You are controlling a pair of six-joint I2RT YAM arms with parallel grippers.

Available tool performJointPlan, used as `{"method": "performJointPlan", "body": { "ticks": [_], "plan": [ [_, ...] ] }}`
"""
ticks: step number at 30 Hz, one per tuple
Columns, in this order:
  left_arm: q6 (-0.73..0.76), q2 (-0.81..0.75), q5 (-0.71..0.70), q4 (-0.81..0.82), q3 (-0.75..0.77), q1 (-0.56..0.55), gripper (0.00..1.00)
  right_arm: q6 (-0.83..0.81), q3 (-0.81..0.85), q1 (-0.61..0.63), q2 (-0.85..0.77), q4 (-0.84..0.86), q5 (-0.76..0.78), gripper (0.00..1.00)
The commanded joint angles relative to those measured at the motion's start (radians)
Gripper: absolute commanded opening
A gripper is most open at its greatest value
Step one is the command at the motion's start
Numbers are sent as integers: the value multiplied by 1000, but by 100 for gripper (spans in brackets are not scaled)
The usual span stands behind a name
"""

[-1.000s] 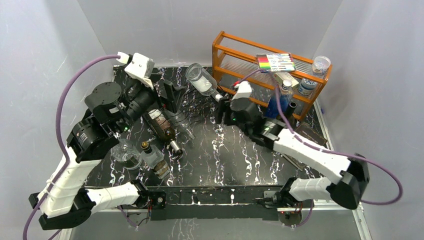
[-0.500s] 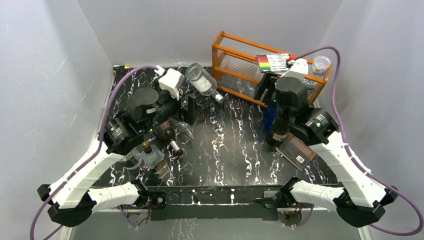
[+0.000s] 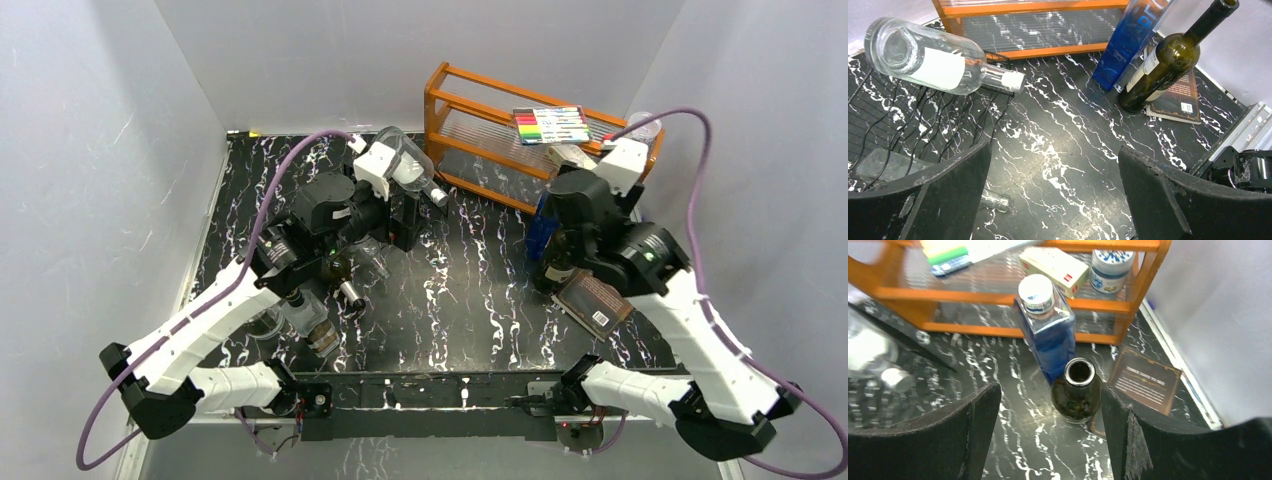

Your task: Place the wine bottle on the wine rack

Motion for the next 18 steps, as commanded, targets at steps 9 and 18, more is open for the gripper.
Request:
{"method": "performJointPlan", "body": {
  "ticks": [9,18],
  "plan": [
    [-10,-32,4,19,-38,3,98,-120,-168,-340,88,124,-177,74],
    [-7,-47,3,8,-50,3,98,-181,-207,-423,74,202,-368,55]
  ]
}}
